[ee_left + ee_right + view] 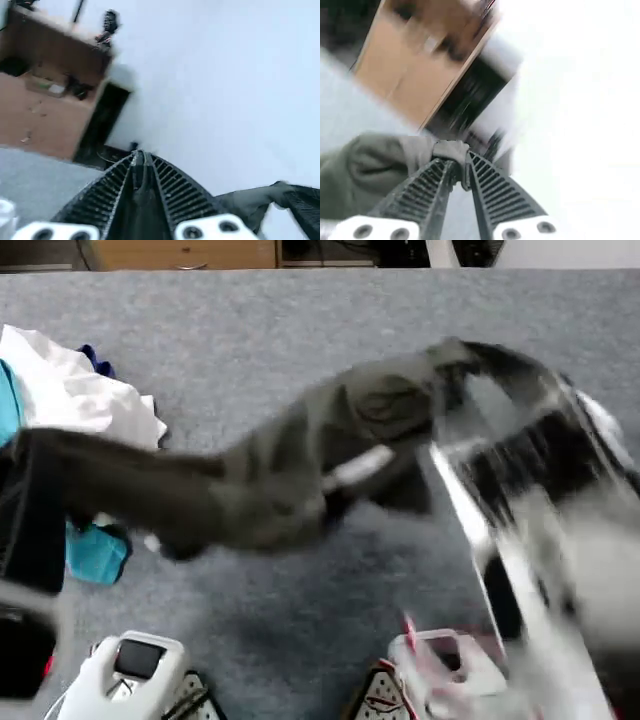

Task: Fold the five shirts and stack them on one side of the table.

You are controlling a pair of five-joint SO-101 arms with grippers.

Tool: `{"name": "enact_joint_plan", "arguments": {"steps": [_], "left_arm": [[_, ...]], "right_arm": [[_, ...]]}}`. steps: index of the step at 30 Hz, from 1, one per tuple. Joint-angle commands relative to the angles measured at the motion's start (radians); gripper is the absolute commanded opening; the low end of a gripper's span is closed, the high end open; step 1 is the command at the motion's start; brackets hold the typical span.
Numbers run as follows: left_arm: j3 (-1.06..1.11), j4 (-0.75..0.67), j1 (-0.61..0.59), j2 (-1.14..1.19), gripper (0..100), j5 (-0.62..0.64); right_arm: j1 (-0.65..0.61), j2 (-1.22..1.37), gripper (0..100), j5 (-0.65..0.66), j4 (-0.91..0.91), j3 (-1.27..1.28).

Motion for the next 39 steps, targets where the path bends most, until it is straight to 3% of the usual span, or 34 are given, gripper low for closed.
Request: {"name": "enact_joint_plan", "arguments": {"steps": [1,7,14,17,23,25,28,34,39], "left_arm": [[-0.006,-0.031,0.052,-0.022,2,-0.006],[0.051,-0.034,0.060,-0.005,2,-0.008],[0.491,-0.101,0.038,0.105,2,-0.008],[0.736,-0.302,-0.078,0.156,2,0.002],[1.157,-0.839,-0.258,0.260,2,-0.006],[1.232,-0.924,-0.275,0.292,2,-0.008],[1.290,-0.951,-0.275,0.340,4,-0.052],[1.287,-0.944,-0.275,0.444,15,-0.021],[1.237,-0.824,-0.273,0.532,21,-0.020]], "right_arm": [[0.024,-0.045,1.2,-0.005,-0.020,-0.134],[0.019,-0.004,0.9,-0.005,-0.080,-0.041],[0.022,0.193,0.9,-0.005,-0.184,0.334],[0.028,0.274,0.9,-0.005,-0.275,0.486],[0.107,0.435,0.9,-0.009,-0.516,0.780],[0.133,0.487,0.9,-0.041,-0.577,0.862],[0.193,0.558,0.9,-0.083,-0.690,0.946],[0.341,0.708,0.9,-0.164,-0.861,0.995],[0.383,0.858,0.9,-0.180,-0.948,0.998]]}}
